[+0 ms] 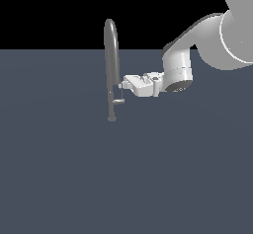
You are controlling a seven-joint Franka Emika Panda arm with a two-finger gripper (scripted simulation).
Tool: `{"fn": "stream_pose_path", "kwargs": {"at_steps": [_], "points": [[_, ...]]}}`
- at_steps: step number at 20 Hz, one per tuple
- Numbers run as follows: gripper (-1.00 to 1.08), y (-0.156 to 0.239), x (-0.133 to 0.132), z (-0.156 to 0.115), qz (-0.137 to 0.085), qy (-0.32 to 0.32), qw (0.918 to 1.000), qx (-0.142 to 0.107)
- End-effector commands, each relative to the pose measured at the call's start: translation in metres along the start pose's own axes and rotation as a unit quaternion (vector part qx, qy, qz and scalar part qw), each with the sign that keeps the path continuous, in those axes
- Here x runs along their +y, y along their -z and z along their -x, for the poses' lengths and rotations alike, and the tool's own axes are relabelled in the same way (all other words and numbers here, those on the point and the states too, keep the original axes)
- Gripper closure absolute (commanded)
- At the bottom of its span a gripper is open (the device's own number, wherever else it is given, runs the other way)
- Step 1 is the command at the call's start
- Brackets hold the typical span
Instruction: Turn on the faucet by rotating a designated handle.
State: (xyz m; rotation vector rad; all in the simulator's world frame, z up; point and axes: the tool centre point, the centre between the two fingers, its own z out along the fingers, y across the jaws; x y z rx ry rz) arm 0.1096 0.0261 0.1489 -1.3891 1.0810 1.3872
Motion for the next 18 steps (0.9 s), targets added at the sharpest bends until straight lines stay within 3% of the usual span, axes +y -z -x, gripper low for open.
{"fn": "stream_pose_path", "kwargs": {"at_steps": [1,18], "points": [[1.08,0.0,0.003,0.001,0.0,0.0,1.0,0.0],[1.08,0.001,0.025,0.007,-0.002,-0.001,1.0,0.0]]}}
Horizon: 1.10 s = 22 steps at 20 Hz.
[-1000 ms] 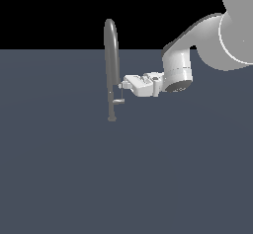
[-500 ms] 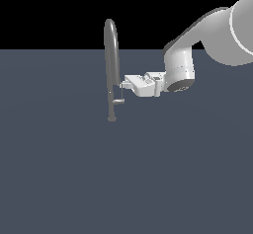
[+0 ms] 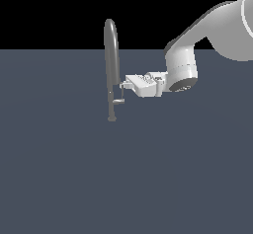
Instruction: Turn on the faucet by rotating a designated handle.
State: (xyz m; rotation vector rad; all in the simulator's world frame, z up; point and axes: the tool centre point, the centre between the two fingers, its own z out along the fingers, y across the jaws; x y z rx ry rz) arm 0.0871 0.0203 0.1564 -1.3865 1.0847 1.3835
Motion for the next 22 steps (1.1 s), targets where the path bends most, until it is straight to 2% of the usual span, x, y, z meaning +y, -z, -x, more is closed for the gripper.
{"fn": "stream_pose_path", "kwargs": {"at_steps": [1,15,17,22], "points": [[1.08,0.001,0.004,-0.001,0.0,-0.001,1.0,0.0],[1.08,0.0,0.036,-0.002,0.002,0.0,1.0,-0.001],[1.08,0.0,0.031,-0.001,-0.001,0.001,1.0,0.0],[1.08,0.001,0.046,-0.01,0.0,0.001,1.0,0.0]]}}
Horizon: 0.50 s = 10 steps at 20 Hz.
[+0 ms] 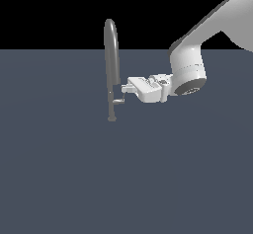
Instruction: Turn on the faucet by rotating a designated handle.
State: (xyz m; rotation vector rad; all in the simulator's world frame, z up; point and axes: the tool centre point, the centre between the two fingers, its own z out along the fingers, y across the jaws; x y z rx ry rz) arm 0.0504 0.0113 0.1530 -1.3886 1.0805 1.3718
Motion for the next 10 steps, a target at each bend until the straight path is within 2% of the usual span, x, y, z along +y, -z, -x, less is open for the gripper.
{"fn": "stream_pose_path", "kwargs": {"at_steps": [1,6,8,10], "points": [[1.08,0.0,0.011,-0.008,0.003,-0.004,1.0,-0.002],[1.08,0.001,0.027,-0.018,0.004,-0.005,1.0,-0.002],[1.08,0.0,0.022,-0.011,0.003,-0.001,1.0,-0.002],[1.08,0.0,0.028,-0.023,0.003,-0.002,1.0,-0.002]]}}
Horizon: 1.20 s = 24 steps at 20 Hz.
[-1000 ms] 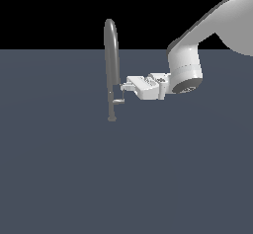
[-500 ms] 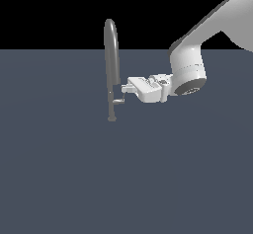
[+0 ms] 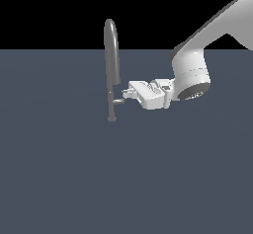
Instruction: Turn on the faucet by rotating a designated handle.
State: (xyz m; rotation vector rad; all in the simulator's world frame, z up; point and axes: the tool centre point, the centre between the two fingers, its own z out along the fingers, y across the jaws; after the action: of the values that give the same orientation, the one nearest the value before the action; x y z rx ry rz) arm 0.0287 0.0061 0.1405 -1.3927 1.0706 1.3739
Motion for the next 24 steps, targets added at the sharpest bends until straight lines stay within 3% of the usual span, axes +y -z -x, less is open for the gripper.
{"fn": "stream_pose_path", "kwargs": {"at_steps": [1,4,5,6,14,15,16,24], "points": [[1.08,0.0,0.009,-0.017,0.0,-0.005,1.0,-0.001],[1.08,0.001,0.02,-0.036,0.001,-0.007,1.0,0.0],[1.08,0.001,0.02,-0.036,0.001,-0.007,1.0,0.0],[1.08,0.0,0.013,-0.018,0.002,0.002,1.0,-0.002],[1.08,0.001,0.018,-0.067,0.001,-0.007,1.0,0.0],[1.08,0.001,0.018,-0.067,0.001,-0.007,1.0,0.0],[1.08,0.0,0.013,-0.043,0.007,0.006,1.0,0.003],[1.08,0.0,0.005,-0.074,0.004,-0.001,1.0,0.001]]}}
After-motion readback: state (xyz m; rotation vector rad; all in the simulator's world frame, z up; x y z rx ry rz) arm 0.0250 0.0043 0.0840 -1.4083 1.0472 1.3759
